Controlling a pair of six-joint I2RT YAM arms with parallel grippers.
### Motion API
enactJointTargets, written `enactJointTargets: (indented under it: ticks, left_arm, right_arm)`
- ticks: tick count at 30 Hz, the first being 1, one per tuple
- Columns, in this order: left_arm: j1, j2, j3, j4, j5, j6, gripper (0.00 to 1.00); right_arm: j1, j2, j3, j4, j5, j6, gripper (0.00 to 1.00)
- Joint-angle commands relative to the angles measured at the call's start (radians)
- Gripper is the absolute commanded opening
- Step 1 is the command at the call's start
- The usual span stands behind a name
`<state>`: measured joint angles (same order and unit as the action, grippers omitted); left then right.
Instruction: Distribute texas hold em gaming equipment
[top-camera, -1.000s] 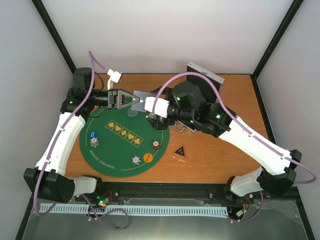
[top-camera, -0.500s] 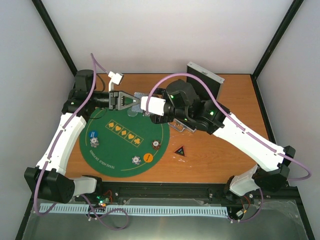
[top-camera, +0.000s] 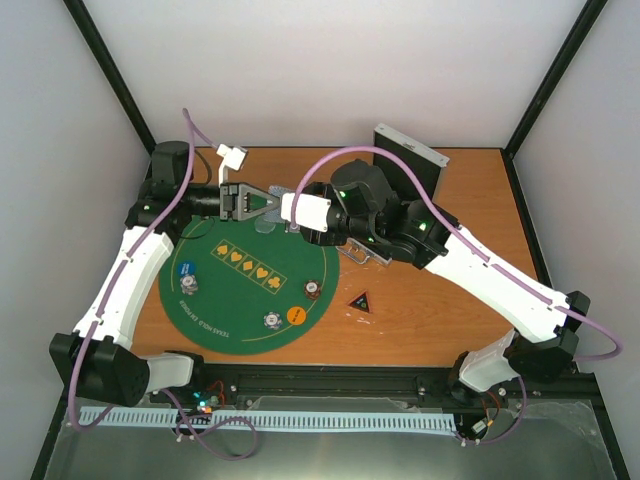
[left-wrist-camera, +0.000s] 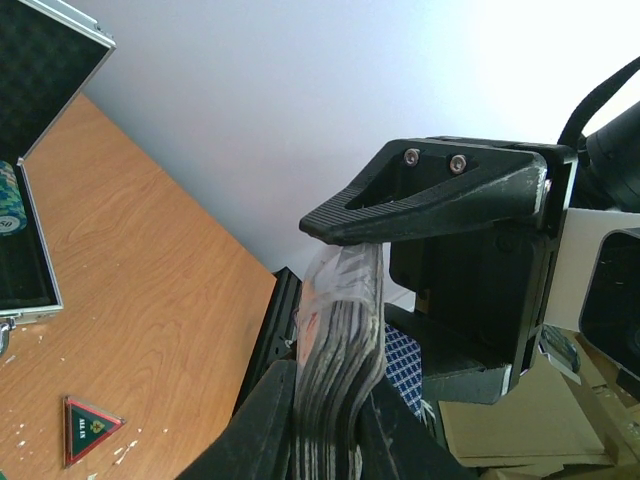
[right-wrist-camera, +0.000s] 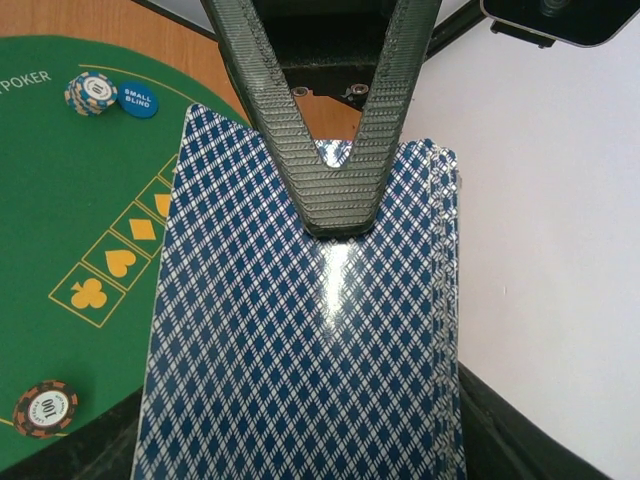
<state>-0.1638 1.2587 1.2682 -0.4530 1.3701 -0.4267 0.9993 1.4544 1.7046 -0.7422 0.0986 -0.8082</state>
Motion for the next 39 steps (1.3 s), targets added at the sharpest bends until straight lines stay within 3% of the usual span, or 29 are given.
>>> enactJointTargets:
  ticks: [1,2,5,16,20,22,25,39]
  left_arm:
    - [-0.005,-0.025,0.002,0.035,0.053,-0.011,0.01]
    - [-0.005,-0.026,-0.001,0.042,0.057,-0.016,0.01]
    - [-0.005,-0.029,-0.021,0.063,0.06,-0.029,0.21]
    - [-0.005,-0.03,-0.021,0.027,0.011,0.037,0.45]
    - [-0.005,-0.024,-0.016,-0.005,-0.039,0.086,0.66]
    - [-0.005,-0.014,0.013,-0.074,-0.145,0.183,0.74]
    - [-0.005,0.008,0.051,-0.141,-0.23,0.261,0.77]
    - [-0.003,0.033,0.129,-0.276,-0.3,0.357,0.8]
  right_arm:
    - [0.004,0.003,-0.005,0.022,0.037,0.015,0.53]
    - [0.004,0.002,-0.007,0.021,0.036,0.017,0.53]
    - [0.004,-0.001,-0.016,0.025,0.038,0.022,0.51]
    - [0.004,-0.01,-0.048,0.039,0.025,0.049,0.5]
    - [0.004,-0.014,-0.047,0.048,0.008,0.053,0.5]
    - [0.004,-0.017,-0.047,0.05,-0.014,0.053,0.51]
    - [0.004,-0.026,-0.056,0.059,-0.032,0.054,0.51]
    - [0.0,-0.067,-0.112,0.067,0.024,0.05,0.51]
